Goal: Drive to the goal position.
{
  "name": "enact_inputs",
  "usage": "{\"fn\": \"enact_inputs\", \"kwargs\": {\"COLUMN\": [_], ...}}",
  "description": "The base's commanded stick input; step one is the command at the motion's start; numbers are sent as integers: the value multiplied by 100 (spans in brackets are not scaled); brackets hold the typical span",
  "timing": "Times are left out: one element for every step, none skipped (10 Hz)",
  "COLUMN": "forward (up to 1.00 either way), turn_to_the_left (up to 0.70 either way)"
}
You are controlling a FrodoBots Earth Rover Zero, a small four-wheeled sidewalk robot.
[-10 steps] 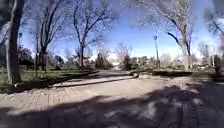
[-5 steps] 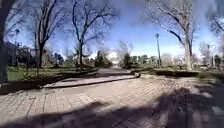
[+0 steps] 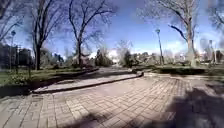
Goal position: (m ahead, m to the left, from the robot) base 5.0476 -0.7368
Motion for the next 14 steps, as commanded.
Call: {"fn": "enact_inputs", "kwargs": {"forward": [100, 100, 100, 100, 100, 100, 100, 100, 100, 100, 100, 100, 100, 100], "turn_to_the_left": [0, 0, 0, 0, 0, 0, 0, 0, 0, 0, 0, 0, 0, 0]}}
